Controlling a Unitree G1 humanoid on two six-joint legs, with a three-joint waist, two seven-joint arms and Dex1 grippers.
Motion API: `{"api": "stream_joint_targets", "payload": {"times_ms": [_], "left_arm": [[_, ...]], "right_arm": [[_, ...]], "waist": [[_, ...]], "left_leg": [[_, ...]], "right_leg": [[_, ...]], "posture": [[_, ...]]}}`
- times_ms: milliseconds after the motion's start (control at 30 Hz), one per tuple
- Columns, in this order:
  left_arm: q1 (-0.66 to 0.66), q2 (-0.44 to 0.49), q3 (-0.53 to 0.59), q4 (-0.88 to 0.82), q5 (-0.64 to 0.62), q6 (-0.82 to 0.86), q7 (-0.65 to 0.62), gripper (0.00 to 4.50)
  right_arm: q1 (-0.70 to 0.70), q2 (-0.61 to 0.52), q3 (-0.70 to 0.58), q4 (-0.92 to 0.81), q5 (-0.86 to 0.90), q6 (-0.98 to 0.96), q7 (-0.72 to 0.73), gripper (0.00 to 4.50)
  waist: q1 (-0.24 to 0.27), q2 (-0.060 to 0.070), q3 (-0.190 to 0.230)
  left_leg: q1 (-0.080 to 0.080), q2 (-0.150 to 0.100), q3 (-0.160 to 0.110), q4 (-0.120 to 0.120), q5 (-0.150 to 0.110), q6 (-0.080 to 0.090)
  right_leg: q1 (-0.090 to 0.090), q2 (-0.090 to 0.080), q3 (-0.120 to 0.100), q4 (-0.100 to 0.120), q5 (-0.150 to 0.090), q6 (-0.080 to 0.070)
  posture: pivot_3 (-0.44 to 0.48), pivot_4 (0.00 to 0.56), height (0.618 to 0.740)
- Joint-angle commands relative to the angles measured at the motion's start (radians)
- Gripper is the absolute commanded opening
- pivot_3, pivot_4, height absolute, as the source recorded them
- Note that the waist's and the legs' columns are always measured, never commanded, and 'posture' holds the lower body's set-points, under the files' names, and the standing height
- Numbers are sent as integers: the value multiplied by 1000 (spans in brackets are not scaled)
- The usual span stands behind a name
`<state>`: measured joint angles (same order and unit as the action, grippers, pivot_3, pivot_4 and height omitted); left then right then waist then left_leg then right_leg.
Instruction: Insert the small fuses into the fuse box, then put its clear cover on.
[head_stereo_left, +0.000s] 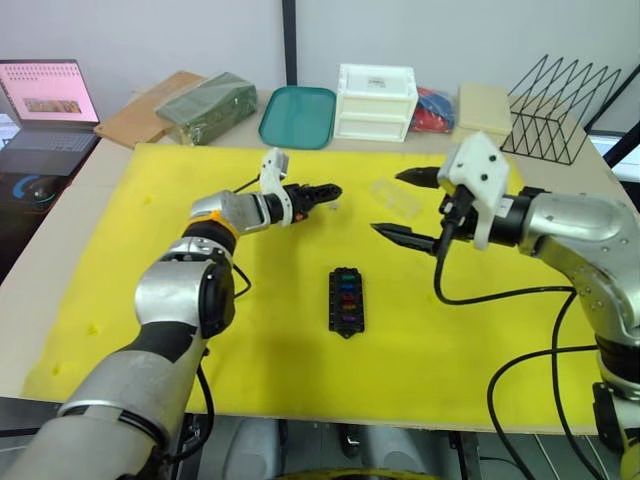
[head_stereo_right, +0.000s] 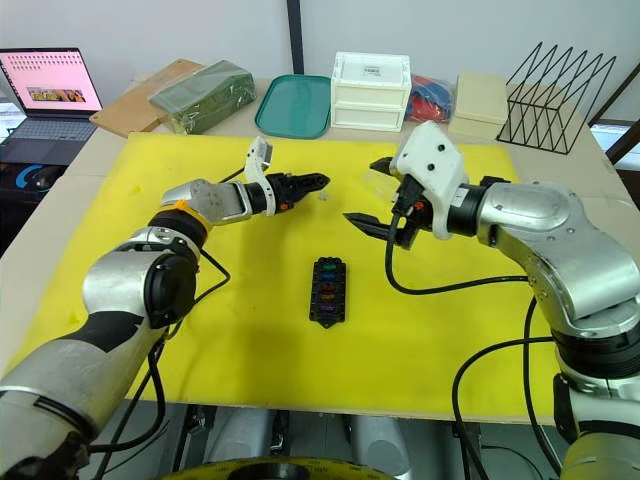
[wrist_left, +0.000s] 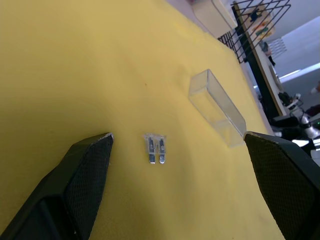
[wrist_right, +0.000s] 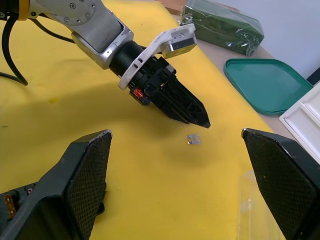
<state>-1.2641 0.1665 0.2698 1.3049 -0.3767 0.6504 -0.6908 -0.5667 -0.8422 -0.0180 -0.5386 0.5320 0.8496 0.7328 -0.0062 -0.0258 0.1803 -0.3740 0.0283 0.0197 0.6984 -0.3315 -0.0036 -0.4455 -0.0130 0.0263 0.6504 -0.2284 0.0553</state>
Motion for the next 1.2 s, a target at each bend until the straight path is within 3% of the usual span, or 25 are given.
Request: {"api": "stream_joint_targets", "payload": {"times_ms": [33,333,633,733,1100,1200], "left_arm": [[-11,-29,11,18,22,14,-3,4500],[-20,-53,24,19,40,43,-56,4500],[4,-68,20,21,77,7,-11,4500],[14,-69,27,24,83,-5,22,3920],[35,-70,56,25,88,-22,83,50],[38,-69,63,25,92,-28,93,50]], "right_arm": [[-2,-9,-45,-43,8,5,-16,4439],[3,-20,-50,-56,8,18,-29,4439],[1,-32,-53,-55,5,20,-24,4439],[2,-35,-52,-53,5,18,-23,4500],[-1,-42,-39,-48,-3,8,-21,4500],[-3,-41,-36,-45,-6,6,-21,4500]], "waist": [[0,0,0],[4,0,0],[17,0,0],[17,0,0],[17,0,0],[16,0,0]], "left_leg": [[0,0,0,0,0,0],[0,0,0,0,0,0],[0,0,0,0,0,0],[0,0,0,0,0,0],[0,0,0,0,0,0],[0,0,0,0,0,0]], "right_leg": [[0,0,0,0,0,0],[0,0,0,-1,0,0],[0,0,0,-1,0,0],[1,0,0,-1,0,0],[1,0,0,-1,0,0],[1,0,0,-1,0,0]], "posture": [[0,150,740],[0,150,740],[0,150,740],[0,150,740],[0,150,740],[0,150,740]]}}
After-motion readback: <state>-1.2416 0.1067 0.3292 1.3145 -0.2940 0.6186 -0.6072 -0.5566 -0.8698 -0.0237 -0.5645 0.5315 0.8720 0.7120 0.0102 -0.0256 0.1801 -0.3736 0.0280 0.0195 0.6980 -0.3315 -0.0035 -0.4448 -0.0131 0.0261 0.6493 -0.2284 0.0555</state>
